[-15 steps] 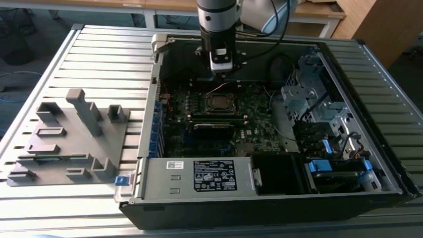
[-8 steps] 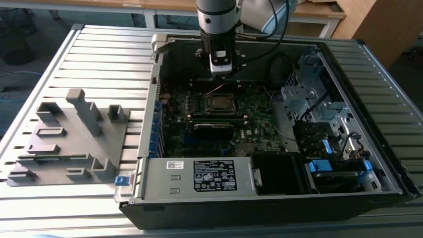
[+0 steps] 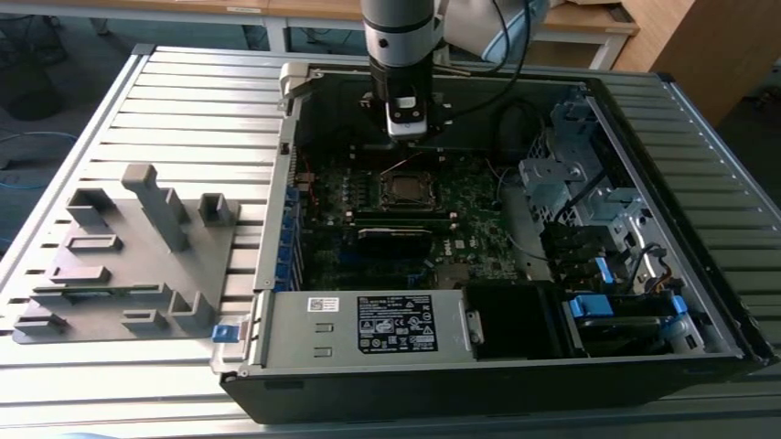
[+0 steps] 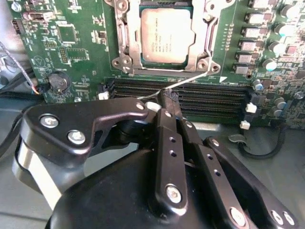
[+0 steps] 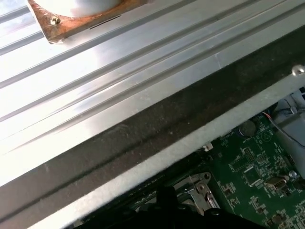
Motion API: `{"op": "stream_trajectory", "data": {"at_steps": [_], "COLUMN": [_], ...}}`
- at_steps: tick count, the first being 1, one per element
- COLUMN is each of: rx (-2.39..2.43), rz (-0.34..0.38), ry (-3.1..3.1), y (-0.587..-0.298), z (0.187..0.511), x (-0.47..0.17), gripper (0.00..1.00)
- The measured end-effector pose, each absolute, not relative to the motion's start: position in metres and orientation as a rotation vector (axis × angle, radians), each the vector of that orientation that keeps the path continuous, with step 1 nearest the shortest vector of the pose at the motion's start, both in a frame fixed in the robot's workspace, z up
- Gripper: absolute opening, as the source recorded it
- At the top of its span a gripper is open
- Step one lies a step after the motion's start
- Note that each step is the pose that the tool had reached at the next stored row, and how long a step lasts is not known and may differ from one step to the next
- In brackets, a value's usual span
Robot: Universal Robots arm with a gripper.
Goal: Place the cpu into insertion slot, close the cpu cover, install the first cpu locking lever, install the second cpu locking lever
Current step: 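Install the first cpu locking lever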
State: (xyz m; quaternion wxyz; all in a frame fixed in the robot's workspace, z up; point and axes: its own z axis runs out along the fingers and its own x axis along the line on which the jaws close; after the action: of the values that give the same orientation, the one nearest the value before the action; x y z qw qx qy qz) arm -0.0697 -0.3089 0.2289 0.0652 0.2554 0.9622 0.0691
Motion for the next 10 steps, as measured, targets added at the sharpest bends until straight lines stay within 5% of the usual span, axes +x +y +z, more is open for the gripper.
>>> {"op": "stream_trajectory", "data": {"at_steps": [10], "rx": [0.771], "rz": [0.207], "ry": [2.903], "y": [-0.3085], "z": [0.2260], "x": [-0.0643], "gripper": [0.11]}}
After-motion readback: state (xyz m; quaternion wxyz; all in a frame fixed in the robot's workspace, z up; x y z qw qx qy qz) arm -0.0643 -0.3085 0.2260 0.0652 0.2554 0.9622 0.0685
